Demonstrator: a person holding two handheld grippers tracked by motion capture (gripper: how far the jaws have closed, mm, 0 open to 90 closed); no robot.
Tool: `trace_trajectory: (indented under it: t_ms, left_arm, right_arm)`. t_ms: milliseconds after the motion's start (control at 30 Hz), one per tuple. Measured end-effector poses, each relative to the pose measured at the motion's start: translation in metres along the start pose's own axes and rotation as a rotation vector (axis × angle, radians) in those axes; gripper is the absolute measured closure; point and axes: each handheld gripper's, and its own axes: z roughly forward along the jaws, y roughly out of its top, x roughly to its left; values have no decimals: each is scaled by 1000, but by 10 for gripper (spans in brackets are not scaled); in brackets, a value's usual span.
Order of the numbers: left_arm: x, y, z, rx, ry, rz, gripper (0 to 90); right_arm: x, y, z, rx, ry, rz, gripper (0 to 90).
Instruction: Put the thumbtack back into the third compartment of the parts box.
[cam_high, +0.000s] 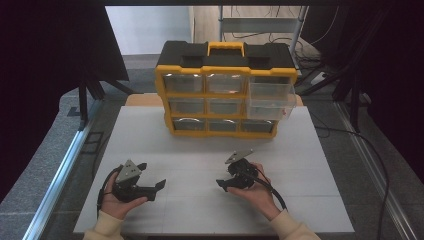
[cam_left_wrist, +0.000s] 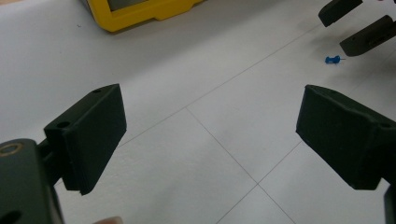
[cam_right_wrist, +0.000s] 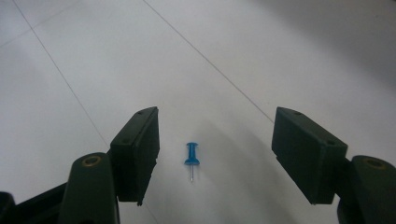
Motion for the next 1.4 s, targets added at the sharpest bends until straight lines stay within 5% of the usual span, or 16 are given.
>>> trace_trajectory:
  t_ms: [367, 700, 900, 1400]
  left_arm:
    - [0, 0, 1, 5, -1, 1, 87]
    - [-1, 0, 1, 11, -1, 7, 87]
    - [-1, 0, 1, 10, -2, 8, 88]
    - [0, 0, 1, 5, 1, 4, 88]
  right_arm:
    - [7, -6, 13, 51, -16, -31, 364]
    - [14, -4, 10, 84, -12, -92, 771]
    - [15, -4, 9, 91, -7, -89, 822]
    - [6, 4, -17, -64, 27, -33, 826]
